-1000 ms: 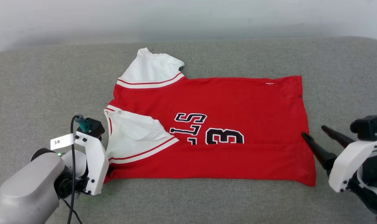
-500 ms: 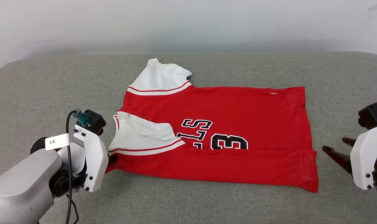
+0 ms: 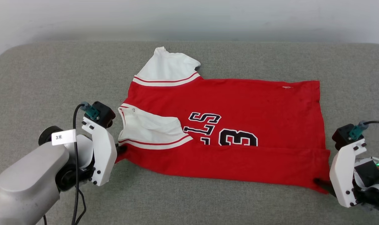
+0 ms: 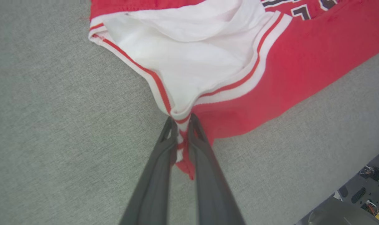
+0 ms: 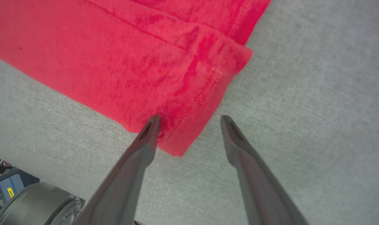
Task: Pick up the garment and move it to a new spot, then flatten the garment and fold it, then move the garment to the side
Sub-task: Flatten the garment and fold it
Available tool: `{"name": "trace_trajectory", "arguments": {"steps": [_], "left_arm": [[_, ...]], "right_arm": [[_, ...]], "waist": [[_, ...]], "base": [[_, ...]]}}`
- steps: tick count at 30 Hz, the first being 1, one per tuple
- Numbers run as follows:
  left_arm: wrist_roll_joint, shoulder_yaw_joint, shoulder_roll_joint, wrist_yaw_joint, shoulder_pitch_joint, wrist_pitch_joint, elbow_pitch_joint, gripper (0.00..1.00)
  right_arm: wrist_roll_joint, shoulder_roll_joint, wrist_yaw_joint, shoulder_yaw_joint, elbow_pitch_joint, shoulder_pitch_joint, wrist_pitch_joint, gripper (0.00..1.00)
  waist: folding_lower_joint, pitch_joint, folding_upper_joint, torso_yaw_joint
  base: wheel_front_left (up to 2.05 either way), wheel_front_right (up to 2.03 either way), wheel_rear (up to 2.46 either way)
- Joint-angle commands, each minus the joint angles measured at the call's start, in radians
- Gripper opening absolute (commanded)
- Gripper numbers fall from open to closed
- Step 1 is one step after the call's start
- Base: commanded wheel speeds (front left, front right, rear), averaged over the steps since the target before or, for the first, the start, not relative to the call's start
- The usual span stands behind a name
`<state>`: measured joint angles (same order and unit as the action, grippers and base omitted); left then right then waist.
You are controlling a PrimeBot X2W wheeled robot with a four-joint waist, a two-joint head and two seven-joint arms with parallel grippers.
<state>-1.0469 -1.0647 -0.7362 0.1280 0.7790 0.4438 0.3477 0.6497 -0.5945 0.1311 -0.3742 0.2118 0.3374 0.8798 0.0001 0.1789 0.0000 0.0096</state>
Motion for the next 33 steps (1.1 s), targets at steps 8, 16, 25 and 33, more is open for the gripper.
{"name": "trace_trajectory", "arguments": {"steps": [8, 16, 25, 33], "left_arm": [[0.014, 0.002, 0.012, -0.003, 0.025, -0.021, 0.004, 0.0], [0.007, -0.004, 0.008, -0.002, 0.005, -0.031, 0.02, 0.0], [-0.005, -0.009, -0.001, -0.002, -0.026, -0.047, 0.03, 0.0], [-0.02, -0.016, -0.053, -0.011, -0.1, -0.074, -0.024, 0.0]], "right_arm": [[-0.008, 0.055, -0.001, -0.095, 0.161, -0.016, -0.044, 1.0], [0.047, 0.069, 0.001, -0.164, 0.202, 0.005, -0.126, 0.0], [0.109, 0.012, 0.0, -0.164, 0.152, 0.029, -0.241, 0.0], [0.147, -0.063, -0.001, -0.127, 0.067, -0.039, -0.299, 0.0]], "waist": [[-0.0001, 0.039, 0.0, 0.016], [-0.0001, 0.033, 0.0, 0.005], [-0.0001, -0.022, 0.0, -0.002], [-0.0001, -0.092, 0.0, -0.014]], "base": [[0.0, 0.0, 0.0], [0.0, 0.0, 0.0], [0.0, 0.0, 0.0], [0.0, 0.0, 0.0]]}}
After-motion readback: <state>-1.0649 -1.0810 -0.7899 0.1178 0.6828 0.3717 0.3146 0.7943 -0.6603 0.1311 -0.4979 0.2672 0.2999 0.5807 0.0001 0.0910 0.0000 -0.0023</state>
